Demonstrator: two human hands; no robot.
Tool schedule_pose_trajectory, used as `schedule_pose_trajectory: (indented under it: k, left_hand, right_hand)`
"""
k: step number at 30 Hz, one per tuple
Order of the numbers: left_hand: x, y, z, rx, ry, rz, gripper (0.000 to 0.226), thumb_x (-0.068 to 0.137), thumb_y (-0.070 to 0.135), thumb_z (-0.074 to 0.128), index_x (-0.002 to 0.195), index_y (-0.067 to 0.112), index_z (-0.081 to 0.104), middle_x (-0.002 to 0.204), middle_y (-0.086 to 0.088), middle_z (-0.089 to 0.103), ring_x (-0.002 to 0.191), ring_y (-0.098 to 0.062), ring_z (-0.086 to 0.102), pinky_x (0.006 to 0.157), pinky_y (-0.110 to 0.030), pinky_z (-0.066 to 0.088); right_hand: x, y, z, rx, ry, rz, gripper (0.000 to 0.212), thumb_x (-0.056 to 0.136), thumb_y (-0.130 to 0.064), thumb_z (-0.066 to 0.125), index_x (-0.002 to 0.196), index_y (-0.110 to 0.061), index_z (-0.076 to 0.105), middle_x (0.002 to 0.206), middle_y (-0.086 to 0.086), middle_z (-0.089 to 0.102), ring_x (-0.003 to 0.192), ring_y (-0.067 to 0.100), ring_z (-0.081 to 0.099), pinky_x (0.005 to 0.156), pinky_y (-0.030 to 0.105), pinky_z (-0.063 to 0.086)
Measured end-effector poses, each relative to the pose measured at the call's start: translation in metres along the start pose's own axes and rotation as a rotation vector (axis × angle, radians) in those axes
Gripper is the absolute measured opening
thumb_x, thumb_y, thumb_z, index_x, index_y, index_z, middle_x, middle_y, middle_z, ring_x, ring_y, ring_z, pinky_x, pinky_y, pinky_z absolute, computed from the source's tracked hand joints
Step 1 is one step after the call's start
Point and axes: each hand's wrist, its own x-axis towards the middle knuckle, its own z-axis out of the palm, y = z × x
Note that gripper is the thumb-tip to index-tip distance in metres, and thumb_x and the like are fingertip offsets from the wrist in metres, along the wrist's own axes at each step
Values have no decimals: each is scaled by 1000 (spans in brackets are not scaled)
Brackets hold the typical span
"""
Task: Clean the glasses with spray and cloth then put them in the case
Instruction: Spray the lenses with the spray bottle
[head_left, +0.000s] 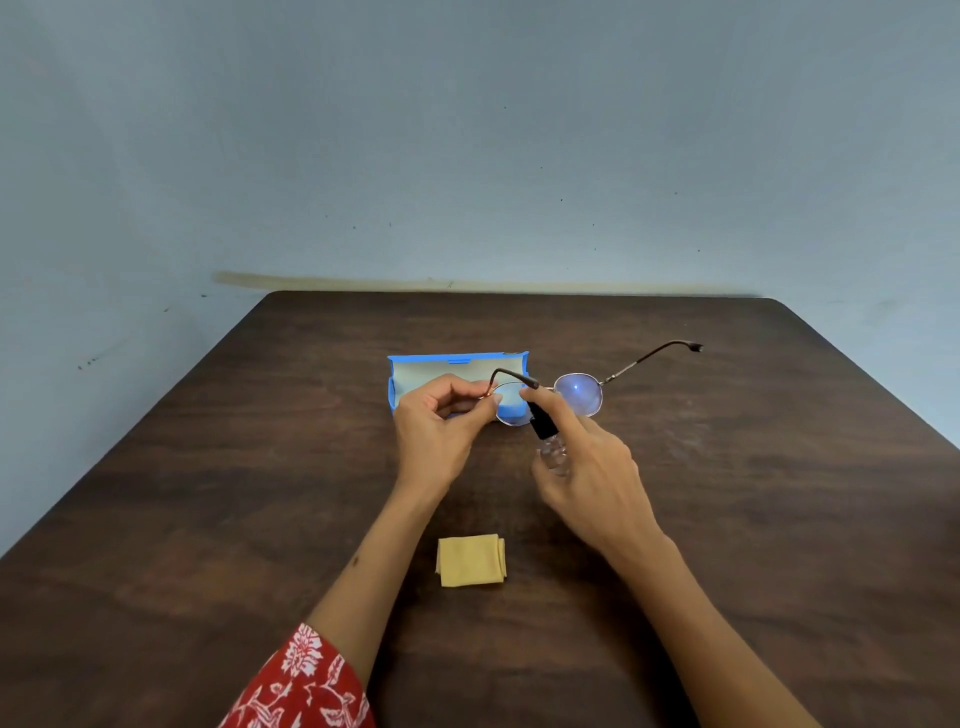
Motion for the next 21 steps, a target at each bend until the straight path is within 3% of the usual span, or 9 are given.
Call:
schedule_pose_trajectory:
  k: [7,13,18,21]
  left_hand:
    - [2,-1,-2,-21,32,6,21,72,-4,75,72,17,70,79,-2,72,76,-19,70,79,-46,57]
    - [6,-3,-6,-53,83,-23,16,73,-5,73,74,11,70,83,-5,73,78,-20,70,81,-46,57]
    - [6,-1,-8,-41,77,-17,15,74,-4,73,78,10,70,83,-3,73,81,-19,71,81,-44,58]
    - [6,-1,-8,-42,78,-11,16,74,-5,73,78,10,70,83,-4,73,81,-19,71,80,-44,58]
  right_hand:
    - [-4,2,0,58,92,28,75,74,-13,60,135,-47,32,84,-7,56,65,13,56,56,28,46]
    - [-4,13,-7,-16,128,122,74,72,-13,58,128,-52,29,86,-1,60,65,23,57,56,32,48]
    - [-4,14,-7,13,151,124,85,74,-12,61,135,-56,22,82,-4,57,66,12,58,58,27,43]
    - [-4,15,-7,-27,147,145,76,74,-12,58,133,-49,30,81,1,58,65,21,57,56,29,43]
